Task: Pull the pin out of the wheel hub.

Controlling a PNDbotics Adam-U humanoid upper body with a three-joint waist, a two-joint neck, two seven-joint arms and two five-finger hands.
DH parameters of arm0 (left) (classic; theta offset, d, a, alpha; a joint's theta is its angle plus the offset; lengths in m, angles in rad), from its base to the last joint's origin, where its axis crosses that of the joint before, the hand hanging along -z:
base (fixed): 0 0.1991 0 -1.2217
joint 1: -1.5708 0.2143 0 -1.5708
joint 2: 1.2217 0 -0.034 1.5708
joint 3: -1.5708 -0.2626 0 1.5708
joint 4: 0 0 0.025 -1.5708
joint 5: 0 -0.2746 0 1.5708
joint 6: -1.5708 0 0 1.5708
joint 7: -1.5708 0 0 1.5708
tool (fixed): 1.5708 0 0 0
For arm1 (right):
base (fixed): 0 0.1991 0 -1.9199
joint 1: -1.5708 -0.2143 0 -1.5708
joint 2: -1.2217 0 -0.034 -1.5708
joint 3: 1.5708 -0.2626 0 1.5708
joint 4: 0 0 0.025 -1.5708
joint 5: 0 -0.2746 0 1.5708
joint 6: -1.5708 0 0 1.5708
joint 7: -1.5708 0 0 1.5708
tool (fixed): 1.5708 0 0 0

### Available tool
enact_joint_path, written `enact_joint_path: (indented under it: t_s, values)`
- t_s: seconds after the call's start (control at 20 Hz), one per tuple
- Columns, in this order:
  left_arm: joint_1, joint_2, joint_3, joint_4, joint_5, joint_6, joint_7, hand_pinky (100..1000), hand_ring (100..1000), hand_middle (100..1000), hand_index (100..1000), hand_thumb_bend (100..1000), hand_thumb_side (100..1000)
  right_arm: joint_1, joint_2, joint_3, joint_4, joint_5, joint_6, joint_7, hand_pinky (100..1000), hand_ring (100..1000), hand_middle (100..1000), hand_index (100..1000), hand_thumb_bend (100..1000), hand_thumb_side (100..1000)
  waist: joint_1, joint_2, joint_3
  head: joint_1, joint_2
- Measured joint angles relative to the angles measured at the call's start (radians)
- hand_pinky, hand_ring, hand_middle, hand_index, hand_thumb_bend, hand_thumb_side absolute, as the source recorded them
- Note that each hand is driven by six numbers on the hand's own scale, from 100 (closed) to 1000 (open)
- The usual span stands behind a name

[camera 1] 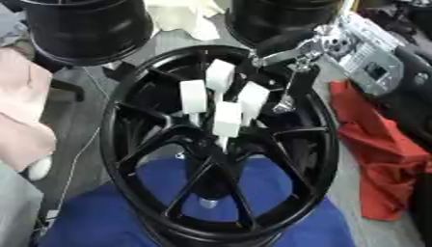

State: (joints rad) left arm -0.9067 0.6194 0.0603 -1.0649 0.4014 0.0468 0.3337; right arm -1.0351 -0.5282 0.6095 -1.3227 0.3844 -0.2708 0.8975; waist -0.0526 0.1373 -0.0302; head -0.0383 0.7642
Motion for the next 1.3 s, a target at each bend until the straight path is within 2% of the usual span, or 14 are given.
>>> enact_joint_path:
  t_s: [0.3,0.75,1.3]
  values:
    - [0.000,0.000,0.000,-0.002,0.000,0.000,0.000,779,685,715,837,193,832,-0.003,0.004,-0.009,0.000,-0.009,0.017,0.006,808,651,430,507,100,100,0.000,0.000,0.000,0.000,0.000]
    - [0.001,0.006,0.000,-0.002,0.000,0.000,0.000,780,684,715,837,192,831,-0.042,0.003,-0.040,-0.015,-0.033,0.058,0.008,807,638,402,483,100,100,0.000,0.000,-0.012,0.004,0.000]
    - [0.019,0.026,0.006,-0.002,-0.006,-0.001,0.001,780,682,712,837,190,829,-0.110,-0.038,-0.125,-0.047,-0.097,0.124,0.011,814,634,399,480,100,100,-0.005,-0.013,-0.045,0.027,0.000]
